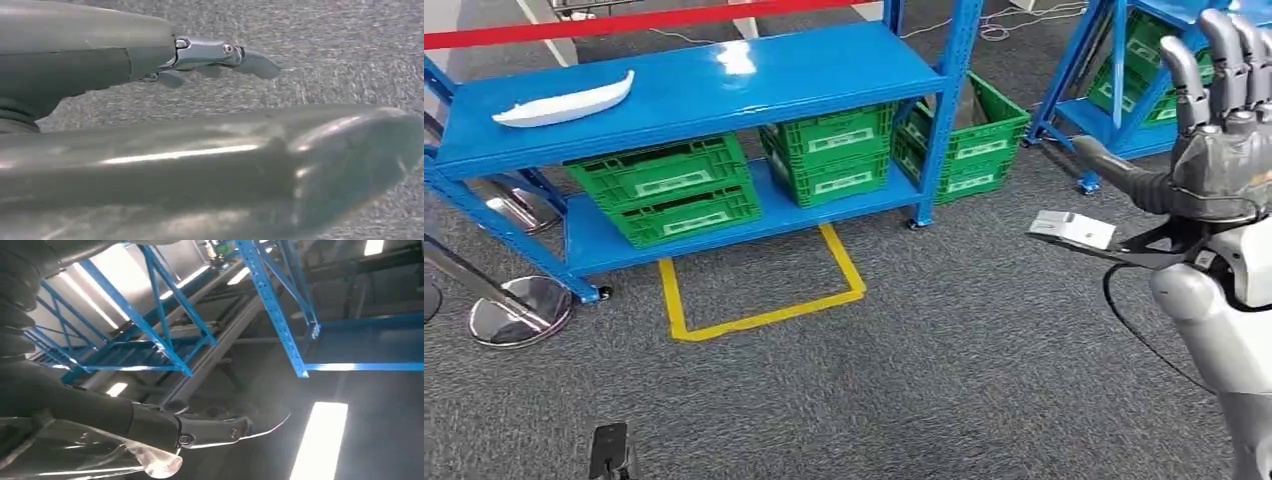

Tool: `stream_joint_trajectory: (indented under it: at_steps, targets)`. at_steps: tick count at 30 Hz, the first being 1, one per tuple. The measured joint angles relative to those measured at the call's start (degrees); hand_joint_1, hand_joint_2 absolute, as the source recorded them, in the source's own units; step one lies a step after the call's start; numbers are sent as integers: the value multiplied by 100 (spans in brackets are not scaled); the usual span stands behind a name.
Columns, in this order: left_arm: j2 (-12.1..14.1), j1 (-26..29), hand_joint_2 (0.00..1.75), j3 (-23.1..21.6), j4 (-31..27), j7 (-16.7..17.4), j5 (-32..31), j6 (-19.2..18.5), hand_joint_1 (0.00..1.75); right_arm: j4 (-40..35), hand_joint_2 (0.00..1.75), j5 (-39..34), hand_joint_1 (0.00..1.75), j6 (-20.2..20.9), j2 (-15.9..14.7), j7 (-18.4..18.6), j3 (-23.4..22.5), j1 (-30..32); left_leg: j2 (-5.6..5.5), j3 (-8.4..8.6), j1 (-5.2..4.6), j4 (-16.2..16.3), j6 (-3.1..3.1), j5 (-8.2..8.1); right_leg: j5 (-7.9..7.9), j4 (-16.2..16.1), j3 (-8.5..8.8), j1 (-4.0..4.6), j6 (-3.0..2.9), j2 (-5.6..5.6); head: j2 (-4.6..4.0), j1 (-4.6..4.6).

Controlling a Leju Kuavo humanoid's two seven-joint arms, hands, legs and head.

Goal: Take the parts from the cabinet and place them on the table.

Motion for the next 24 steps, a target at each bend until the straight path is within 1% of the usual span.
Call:
stream_joint_trajectory:
  at_steps: [1, 2, 3, 4, 5, 6, 7, 8, 9, 10, 11, 12, 13, 14, 15, 16, 17, 18, 19, 20, 21, 22, 23, 24]
  targets:
    - [-9, -6, 0, 0, 0, 0, 0, 0, 0, -7, 175, 2, 0, 0, 0, 0, 0, 4, 228, -55, -29, 134, -48, -104, -4, -3, 15, 8, -20, -41, 0, -33]
    - [-7, -19, 0, 0, 0, 0, 0, -9, 0, -15, 175, 2, 0, 0, 0, 0, 0, 2, 377, -200, -10, 450, -87, -290, -14, -2, 19, 13, -47, -93, 0, -77]
    - [-2, -32, 0, 0, 0, 0, 0, -7, 0, -13, 175, 2, 0, 0, 0, 0, 0, 10, 458, -439, 13, 963, -113, -536, -25, -1, 23, 31, -68, -156, 0, -66]
    - [2, -30, 0, 0, 0, 2, 0, -7, 0, -13, 175, 2, 0, 0, 0, 0, 0, 24, 485, -628, 22, 1368, -124, -696, -32, 0, 25, 39, -77, -212, 0, -70]
    - [2, -22, 0, 0, 0, 2, 0, -7, 0, -13, 175, 2, 0, 0, 0, 0, 2, 36, 493, -772, 22, 1668, -127, -776, -36, 1, 26, 46, -83, -266, 0, -72]
    - [2, -7, 0, 0, 0, 11, 0, -7, 0, -13, 175, 2, 0, 0, 0, 0, 4, 48, 494, -787, 22, 1700, -123, -716, -41, 1, 31, 55, -85, -321, 0, -72]
    - [2, 2, 0, 0, 0, 13, 2, -7, 0, -13, 175, 2, 0, 0, 0, 0, 4, 48, 498, -674, 21, 1463, -103, -531, -45, 2, 34, 66, -85, -371, 0, -72]
    - [2, 7, 0, 0, 0, 15, 2, -7, 0, -13, 175, 2, 0, 0, 0, 0, 4, 48, 519, -456, 17, 1029, -68, -294, -50, 2, 48, 87, -87, -415, 0, -74]
    - [2, 6, 0, 0, 0, 15, 2, -7, 0, -13, 175, 4, 0, 0, 0, 0, 4, 47, 588, -175, -3, 495, -14, -56, -63, 1, 69, 102, -83, -462, 0, -70]
    - [6, 3, 0, 0, 0, 15, 0, -4, 0, -13, 175, 7, 0, 0, 0, 0, 2, 45, 821, 50, -61, 48, 74, 13, -73, -2, 92, 105, -78, -508, 0, -70]
    - [15, -6, 0, 0, 0, 17, 0, -2, 0, -15, 175, 11, 0, 0, 0, -2, 2, 41, 915, 93, -107, -17, 110, -42, -89, 4, 82, 146, -51, -550, 0, -66]
    - [6, -5, 0, 0, 0, 17, 0, 0, 0, -13, 175, 13, 0, 4, 0, 2, 0, 41, 839, 76, -110, -25, 115, -25, -90, 0, 84, 137, -31, -594, 0, -68]
    - [4, 7, 0, 0, 0, 17, 0, 0, 0, -13, 175, 15, 0, 4, 2, -2, 6, 49, 790, 65, -121, -23, 118, -25, -91, -7, 97, 132, -15, -651, 0, -68]
    - [6, 17, 0, 0, 0, 17, 2, -2, 0, -13, 175, 26, 0, 4, 2, -4, 7, 48, 737, 63, -121, -31, 137, -14, -87, -39, 124, 132, 19, -697, 0, -66]
    - [9, 18, 0, 2, 0, 17, 2, 0, 0, -17, 175, 28, 0, 7, 2, -2, 2, 43, 685, 131, -74, -130, 180, 38, -116, -42, 134, 152, 58, -729, 0, -68]
    - [9, 22, 0, 4, 0, 13, 0, 0, 0, -15, 175, 28, 0, 7, -2, 0, -4, 41, 637, 164, -50, -184, 193, 65, -200, 29, 90, 119, 86, -535, 0, -50]
    - [9, 1, 0, 6, 0, 9, 4, -2, 0, -15, 175, 28, 0, 4, -2, 0, -4, 25, 602, 169, -37, -199, 231, 83, -377, 332, -42, 101, 107, -315, 0, -37]
    - [4, -4, 0, 4, 0, 7, 2, -9, 0, -15, 175, 22, 0, 21, -7, 15, -11, 31, 552, 161, -32, -198, 235, 85, -573, 780, -260, 96, 123, -218, 0, -15]
    - [-11, 0, 0, 4, 0, 4, 4, -9, 0, -13, 175, 2, 0, 88, -7, 35, -9, 58, 498, 160, -32, -197, 236, 84, -768, 1285, -518, 88, 146, -178, 0, -15]
    - [-11, 8, 0, 4, 0, 4, 9, -9, 0, -13, 175, -15, 0, 149, -7, 81, -9, 95, 448, 160, -32, -191, 236, 83, -874, 1654, -720, 87, 164, -173, 0, -22]
    - [-11, 17, 0, 7, 0, 2, 11, -9, 0, -9, 175, -30, 0, 190, -7, 114, -9, 127, 393, 164, -29, -189, 236, 82, -834, 1768, -809, 81, 180, -173, 0, -13]
    - [-9, 21, 0, 7, 0, 0, 11, -9, 0, -7, 175, -42, 0, 208, -7, 114, -9, 136, 336, 169, -25, -186, 234, 81, -656, 1601, -759, 70, 188, -174, 0, -20]
    - [-9, 19, 0, 7, 0, 0, 11, -9, 0, -7, 175, -42, 0, 214, -7, 111, -9, 130, 278, 174, -16, -175, 221, 73, -350, 1141, -558, 53, 196, -164, 0, -20]
    - [-13, 17, 0, 7, 0, 0, 11, -9, 0, -7, 175, -44, 0, 214, -7, 111, -11, 125, 220, 182, -4, -148, 193, 54, -52, 558, -282, 24, 214, -105, 0, -18]
